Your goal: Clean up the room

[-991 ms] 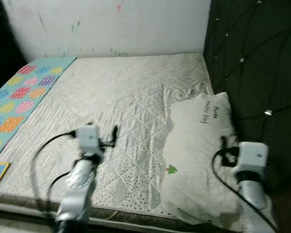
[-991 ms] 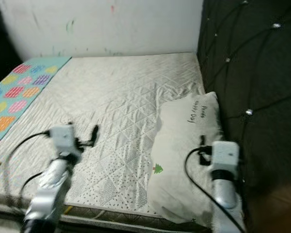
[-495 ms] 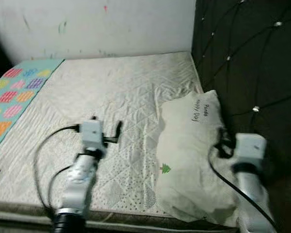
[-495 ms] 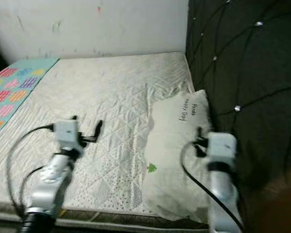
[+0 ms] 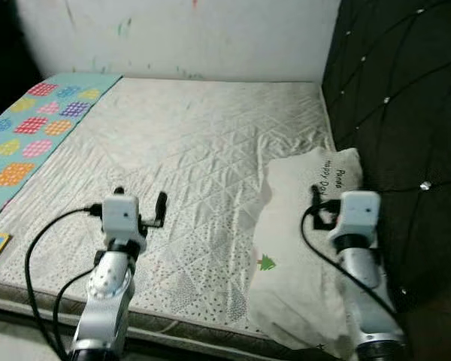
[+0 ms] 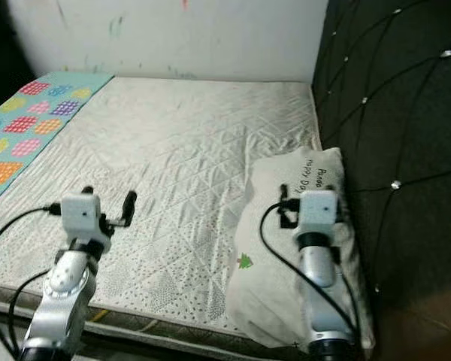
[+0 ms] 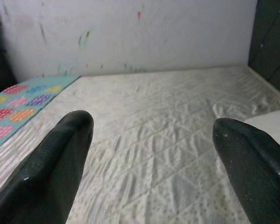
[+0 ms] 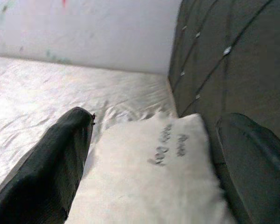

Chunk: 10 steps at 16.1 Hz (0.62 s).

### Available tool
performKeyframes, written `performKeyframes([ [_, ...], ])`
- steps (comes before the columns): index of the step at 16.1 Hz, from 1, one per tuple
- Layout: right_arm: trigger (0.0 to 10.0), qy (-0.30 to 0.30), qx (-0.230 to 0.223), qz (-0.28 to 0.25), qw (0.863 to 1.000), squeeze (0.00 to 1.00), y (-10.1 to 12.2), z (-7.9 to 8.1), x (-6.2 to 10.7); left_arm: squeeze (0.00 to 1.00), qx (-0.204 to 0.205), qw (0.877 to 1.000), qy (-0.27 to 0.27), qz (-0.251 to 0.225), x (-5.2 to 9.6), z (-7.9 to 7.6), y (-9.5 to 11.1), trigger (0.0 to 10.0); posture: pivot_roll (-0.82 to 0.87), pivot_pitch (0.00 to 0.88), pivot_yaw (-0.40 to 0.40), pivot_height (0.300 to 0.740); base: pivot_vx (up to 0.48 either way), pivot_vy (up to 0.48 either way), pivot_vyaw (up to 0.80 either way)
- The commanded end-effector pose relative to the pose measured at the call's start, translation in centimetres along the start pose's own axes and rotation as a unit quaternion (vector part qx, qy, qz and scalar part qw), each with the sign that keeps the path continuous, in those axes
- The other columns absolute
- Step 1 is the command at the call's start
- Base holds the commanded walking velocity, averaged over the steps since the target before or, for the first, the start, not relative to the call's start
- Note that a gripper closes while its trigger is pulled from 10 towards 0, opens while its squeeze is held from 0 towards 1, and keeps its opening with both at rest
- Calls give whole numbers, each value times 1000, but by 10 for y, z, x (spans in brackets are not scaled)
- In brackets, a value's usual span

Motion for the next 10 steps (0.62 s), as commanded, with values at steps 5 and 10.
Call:
performKeyframes([
  [5, 10000, 35, 3, 4, 999, 0, -5, 9, -4, 0, -7, 999, 40, 18, 22, 15, -12, 10000, 38, 0, 0, 740, 0, 0, 0],
  [10, 10000, 7, 39, 41, 998, 0, -29, -45, 20, 0, 3, 998, 52, 27, 35, 17, -16, 10000, 23, 0, -8, 740, 0, 0, 0],
])
Point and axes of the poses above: a point about 5 cm out from each wrist's last joint towards the gripper, its own x axis pointing back from the gripper into the wrist, its own y axis along the axis of the wrist's last joint, z = x × y, the point moved 5 cm from there along -x, pointing out of the wrist towards the gripper, and after that the axes turned 3 degrees about x, right-handed, at the moved point
